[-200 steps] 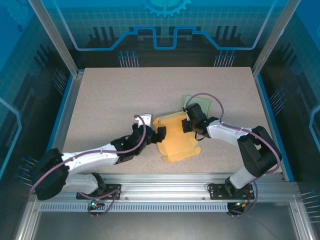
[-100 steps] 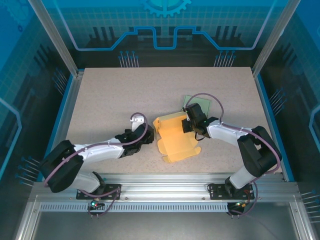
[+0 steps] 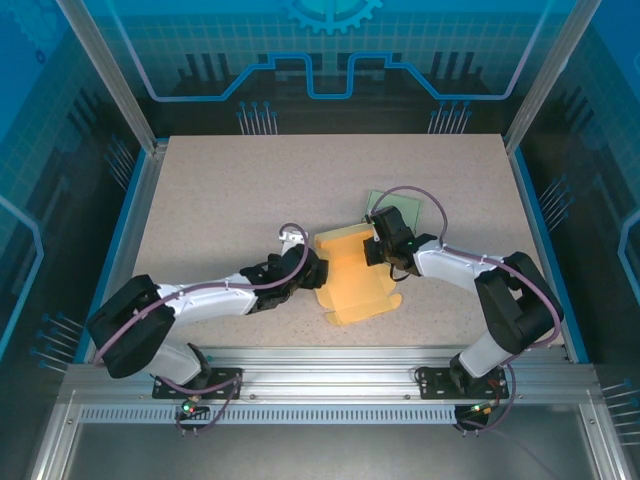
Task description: Fold the paper box
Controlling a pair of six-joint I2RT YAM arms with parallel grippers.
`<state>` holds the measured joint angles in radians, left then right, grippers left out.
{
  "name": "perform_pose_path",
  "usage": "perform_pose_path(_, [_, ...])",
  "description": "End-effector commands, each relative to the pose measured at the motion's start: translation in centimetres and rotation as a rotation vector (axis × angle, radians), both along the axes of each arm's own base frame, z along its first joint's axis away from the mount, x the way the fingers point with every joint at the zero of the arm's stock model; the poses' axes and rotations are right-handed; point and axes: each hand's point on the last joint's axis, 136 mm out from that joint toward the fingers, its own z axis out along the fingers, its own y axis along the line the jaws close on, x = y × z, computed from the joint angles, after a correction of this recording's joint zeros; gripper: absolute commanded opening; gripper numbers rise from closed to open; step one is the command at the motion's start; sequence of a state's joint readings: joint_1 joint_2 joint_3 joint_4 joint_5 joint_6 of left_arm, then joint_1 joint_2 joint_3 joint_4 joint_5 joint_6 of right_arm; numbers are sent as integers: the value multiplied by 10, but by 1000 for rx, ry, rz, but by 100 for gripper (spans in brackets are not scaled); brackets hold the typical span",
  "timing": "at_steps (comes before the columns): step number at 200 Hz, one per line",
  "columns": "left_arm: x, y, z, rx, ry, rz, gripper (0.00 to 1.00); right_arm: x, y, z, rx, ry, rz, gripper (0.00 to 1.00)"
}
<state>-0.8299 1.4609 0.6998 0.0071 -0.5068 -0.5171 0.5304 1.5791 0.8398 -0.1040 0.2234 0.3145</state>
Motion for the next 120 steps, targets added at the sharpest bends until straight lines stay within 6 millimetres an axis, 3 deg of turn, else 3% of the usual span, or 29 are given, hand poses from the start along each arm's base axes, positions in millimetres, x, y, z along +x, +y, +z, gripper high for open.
perform_pose_path(1, [6,-12,2,-2,-11,-30,89,4,12,5,24,-5,19,0])
perform_pose_path(50, [28,-28,9,24,-95,-55,81,4,12,5,25,-5,19,0])
perform_pose_path(95, [47,-18,3,120,-144,46,72,3,13,4,30,-2,23,0])
perform_pose_path(110, [52,-16,1,155,-152,73,66,3,14,5,30,-3,25,0])
perform_pose_path(120, [55,-16,0,177,-153,84,56,3,14,5,31,-4,26,0])
